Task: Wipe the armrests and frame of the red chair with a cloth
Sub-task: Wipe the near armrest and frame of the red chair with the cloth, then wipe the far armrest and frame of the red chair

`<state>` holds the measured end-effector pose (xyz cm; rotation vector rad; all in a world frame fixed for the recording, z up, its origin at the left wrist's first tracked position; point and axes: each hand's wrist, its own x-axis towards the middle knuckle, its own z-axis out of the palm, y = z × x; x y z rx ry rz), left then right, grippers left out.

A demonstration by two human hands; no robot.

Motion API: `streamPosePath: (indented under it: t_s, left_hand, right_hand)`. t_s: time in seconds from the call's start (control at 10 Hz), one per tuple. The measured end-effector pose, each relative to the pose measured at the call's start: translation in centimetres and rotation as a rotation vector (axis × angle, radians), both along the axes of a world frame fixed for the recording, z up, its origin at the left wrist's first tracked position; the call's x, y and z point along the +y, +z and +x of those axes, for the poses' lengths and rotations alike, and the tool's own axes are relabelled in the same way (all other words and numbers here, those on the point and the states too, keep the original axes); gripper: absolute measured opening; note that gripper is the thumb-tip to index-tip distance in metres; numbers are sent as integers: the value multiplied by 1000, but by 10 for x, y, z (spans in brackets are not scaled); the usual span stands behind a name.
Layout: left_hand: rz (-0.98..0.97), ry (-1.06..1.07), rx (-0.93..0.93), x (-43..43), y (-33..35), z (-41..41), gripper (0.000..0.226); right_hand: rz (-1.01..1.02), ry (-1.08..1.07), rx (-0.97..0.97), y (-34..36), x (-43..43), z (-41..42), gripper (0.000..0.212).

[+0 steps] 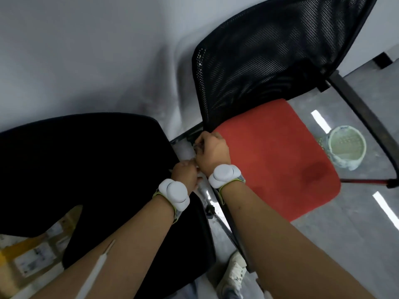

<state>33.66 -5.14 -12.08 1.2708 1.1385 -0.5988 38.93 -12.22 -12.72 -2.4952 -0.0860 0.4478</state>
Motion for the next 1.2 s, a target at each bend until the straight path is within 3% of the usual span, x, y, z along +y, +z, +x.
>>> streamPosePath:
  t_s: [0.1, 0.3, 0.5, 0.7, 0.8, 0.9, 1.0, 1.2]
  left_hand:
    - [-74, -1, 32, -1, 3, 0, 34]
    - [-151, 205, 108, -10, 13, -2, 33]
    - [146, 263, 69, -34, 21, 14, 15]
    - [439, 325, 32, -77, 46, 27, 25]
    - [333, 471, 44, -125, 67, 53, 25]
    - [54, 438, 9, -205, 92, 109, 22]
    - [22, 258, -146, -252, 121, 153, 14]
    - [270, -231, -581, -323, 155, 238, 45]
  right_hand:
    - [23, -19, -30, -3, 4, 8, 16]
    - [53, 30, -63, -7, 0, 7, 18]
    - [78, 216, -55, -11, -23, 10, 20]
    - [90, 576, 64, 7, -85, -16, 7]
    - [11, 581, 48, 21, -148, -12, 7]
    - [-6, 488, 57, 38, -236, 19, 10]
    - [135, 309, 57, 56, -286, 60, 13]
    - [313, 16, -103, 103, -376, 175, 27]
